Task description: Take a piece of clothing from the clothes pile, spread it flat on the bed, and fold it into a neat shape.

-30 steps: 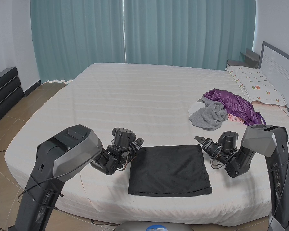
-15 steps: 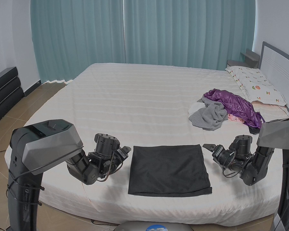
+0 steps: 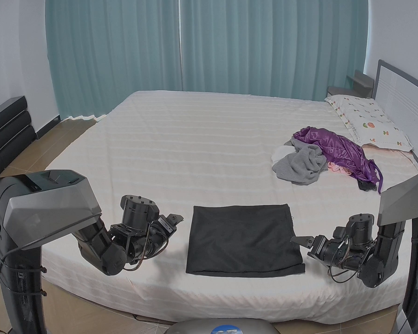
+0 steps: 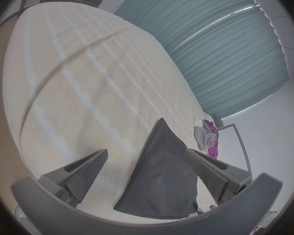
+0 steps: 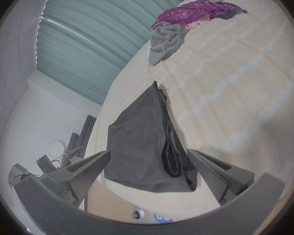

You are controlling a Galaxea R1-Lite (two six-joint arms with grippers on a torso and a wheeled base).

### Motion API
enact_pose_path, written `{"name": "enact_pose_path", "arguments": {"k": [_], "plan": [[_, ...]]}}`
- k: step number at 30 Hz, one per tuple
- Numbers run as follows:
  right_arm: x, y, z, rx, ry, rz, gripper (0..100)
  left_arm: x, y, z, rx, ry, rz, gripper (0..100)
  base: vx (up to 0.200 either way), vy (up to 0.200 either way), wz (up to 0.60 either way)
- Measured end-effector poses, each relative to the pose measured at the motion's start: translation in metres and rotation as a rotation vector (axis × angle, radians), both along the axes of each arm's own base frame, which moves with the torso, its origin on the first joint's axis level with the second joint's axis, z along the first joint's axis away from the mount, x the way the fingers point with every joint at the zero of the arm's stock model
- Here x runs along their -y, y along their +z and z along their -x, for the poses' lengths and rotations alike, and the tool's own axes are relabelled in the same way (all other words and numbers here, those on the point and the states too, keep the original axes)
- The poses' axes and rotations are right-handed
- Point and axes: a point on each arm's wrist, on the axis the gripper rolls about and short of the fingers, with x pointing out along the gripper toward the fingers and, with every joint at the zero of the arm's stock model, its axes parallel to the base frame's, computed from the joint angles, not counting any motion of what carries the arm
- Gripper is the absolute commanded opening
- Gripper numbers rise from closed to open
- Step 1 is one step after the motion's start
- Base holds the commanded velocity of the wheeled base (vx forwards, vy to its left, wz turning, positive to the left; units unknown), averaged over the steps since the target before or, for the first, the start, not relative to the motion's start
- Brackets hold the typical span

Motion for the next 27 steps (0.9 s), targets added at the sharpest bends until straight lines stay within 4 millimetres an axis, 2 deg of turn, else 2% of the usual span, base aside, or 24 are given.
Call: {"name": "enact_pose_path", "arguments": {"k": [13,14,27], "plan": [[-0.014,-0.017,-0.019,0.034,0.039,0.017,100,-0.002,0.001,0.0,0.001,0.003,0.001,100,0.0,0.0,0.0],[-0.014,-0.018,-0.019,0.036,0.044,0.027,0,-0.001,0.001,0.001,0.001,0.002,0.001,100,0.0,0.0,0.0],[-0.004,-0.027,-0.006,0.022,0.041,0.113,0,-0.001,0.0,0.0,-0.001,0.003,0.0,100,0.0,0.0,0.0]]}}
